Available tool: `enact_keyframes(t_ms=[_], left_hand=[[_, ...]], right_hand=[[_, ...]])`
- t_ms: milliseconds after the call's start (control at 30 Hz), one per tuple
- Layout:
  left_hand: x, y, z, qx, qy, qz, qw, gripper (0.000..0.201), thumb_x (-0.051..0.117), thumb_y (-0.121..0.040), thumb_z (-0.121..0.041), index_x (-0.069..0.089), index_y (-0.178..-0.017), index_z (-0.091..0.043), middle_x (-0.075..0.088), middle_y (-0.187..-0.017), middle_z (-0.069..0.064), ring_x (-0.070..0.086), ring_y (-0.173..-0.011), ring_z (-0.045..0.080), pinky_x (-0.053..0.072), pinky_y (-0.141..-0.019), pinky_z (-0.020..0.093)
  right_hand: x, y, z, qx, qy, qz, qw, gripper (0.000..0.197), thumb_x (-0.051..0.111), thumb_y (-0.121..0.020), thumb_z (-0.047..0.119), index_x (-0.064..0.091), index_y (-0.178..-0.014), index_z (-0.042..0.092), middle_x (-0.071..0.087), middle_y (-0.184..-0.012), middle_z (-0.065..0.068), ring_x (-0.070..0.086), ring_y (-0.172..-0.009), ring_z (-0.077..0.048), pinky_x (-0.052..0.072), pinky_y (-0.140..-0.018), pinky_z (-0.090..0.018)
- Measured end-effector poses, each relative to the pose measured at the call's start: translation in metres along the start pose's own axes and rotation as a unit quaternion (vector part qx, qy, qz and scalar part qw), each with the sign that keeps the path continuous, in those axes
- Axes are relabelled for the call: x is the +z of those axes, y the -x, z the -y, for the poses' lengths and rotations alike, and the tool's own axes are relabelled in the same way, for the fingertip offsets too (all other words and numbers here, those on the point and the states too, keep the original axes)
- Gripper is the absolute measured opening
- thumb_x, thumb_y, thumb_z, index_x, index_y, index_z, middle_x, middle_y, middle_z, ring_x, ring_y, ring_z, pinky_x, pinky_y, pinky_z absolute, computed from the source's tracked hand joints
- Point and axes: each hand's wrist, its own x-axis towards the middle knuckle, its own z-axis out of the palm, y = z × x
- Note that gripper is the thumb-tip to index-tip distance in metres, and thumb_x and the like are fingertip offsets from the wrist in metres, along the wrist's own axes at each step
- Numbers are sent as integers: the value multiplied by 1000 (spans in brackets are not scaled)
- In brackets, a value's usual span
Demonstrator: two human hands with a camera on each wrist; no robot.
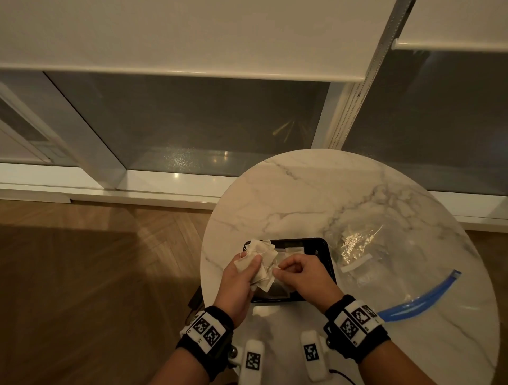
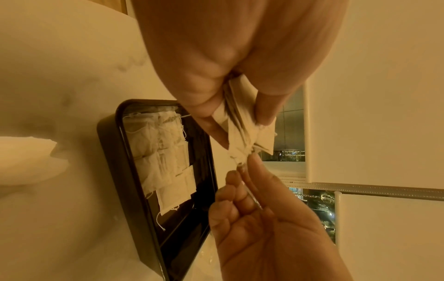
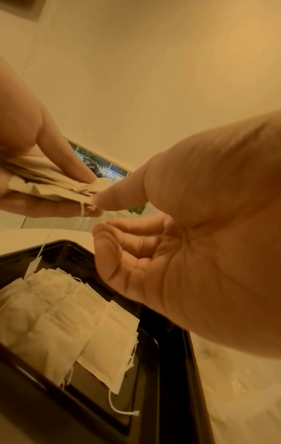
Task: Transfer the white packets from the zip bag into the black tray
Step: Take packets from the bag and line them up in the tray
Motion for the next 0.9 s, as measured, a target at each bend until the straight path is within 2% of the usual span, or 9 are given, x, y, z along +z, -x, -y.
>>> enact_keyframes(t_ms=[133, 200, 367, 467, 533, 600, 667, 767, 900], left_hand=[[4, 2, 0, 5, 23, 4, 1000, 29, 55, -100, -12, 59, -128, -5, 69, -120, 20, 67, -113, 33, 56, -91, 39], [4, 2, 0, 7, 32, 7, 999, 29, 55, -100, -11, 58, -128, -4, 69, -121, 21, 66, -114, 35, 56, -92, 41], [-2, -2, -2, 2, 69, -13, 998, 29, 55, -99, -10, 60, -128, -4, 70, -120, 20, 68, -109, 32, 60, -79, 35], [-10, -6, -2, -5, 93, -38, 995, 29, 57, -99, -8, 60, -127, -4, 71, -117, 19, 70, -106, 30, 62, -81, 36], [-18, -9, -2, -7, 96, -54, 994, 27, 57, -98, -8, 61, -125, -5, 72, -114, 18, 71, -100, 27, 61, -84, 38], [-26, -11, 1, -9, 83, -70, 994, 27, 57, -98, -8, 61, -124, -6, 73, -114, 17, 70, -100, 27, 59, -88, 40], [-33, -12, 6, -10, 68, -84, 994, 27, 57, -98, -8, 61, -125, -7, 73, -114, 16, 71, -100, 26, 60, -85, 39], [-41, -13, 15, -16, 44, -97, 994, 25, 57, -98, -8, 62, -123, -8, 73, -114, 14, 72, -99, 24, 61, -75, 34], [-46, -16, 26, -24, 14, -107, 994, 24, 59, -98, -9, 63, -121, -7, 73, -114, 16, 72, -99, 25, 58, -75, 34]], right_hand=[[3, 2, 5, 20, -48, 28, 998, 14, 78, -84, 15, 70, -84, 4, 66, -67, -9, 60, -57, -15, 51, -55, -26], [3, 3, 7, 18, -69, 32, 997, 14, 76, -85, 11, 68, -86, -1, 64, -69, -13, 58, -57, -15, 51, -55, -26], [-4, 2, 6, 20, -89, 30, 995, 11, 74, -82, 0, 66, -77, 4, 66, -73, -12, 65, -67, -19, 57, -66, -32], [-16, 4, 3, 29, -114, 4, 993, 17, 69, -82, -6, 61, -72, 6, 66, -73, -12, 67, -74, -26, 57, -74, -42], [-28, 4, -3, 42, -128, -44, 990, 17, 66, -83, -8, 58, -74, 5, 65, -67, -8, 67, -69, -24, 58, -68, -38], [-43, -1, -18, 55, -69, -113, 990, 11, 68, -82, -4, 61, -81, 5, 65, -65, -5, 63, -63, -21, 55, -62, -35], [-55, -10, -37, 72, 25, -162, 984, 13, 68, -82, 4, 65, -92, 10, 68, -74, -5, 64, -66, -21, 54, -61, -34], [-57, -20, -54, 71, 154, -151, 974, 8, 67, -87, 16, 65, -94, 20, 70, -82, 0, 67, -75, -17, 57, -66, -34], [-42, -31, -65, 59, 238, -108, 964, 7, 66, -90, 16, 66, -95, 20, 67, -77, 0, 64, -73, -13, 53, -67, -23]])
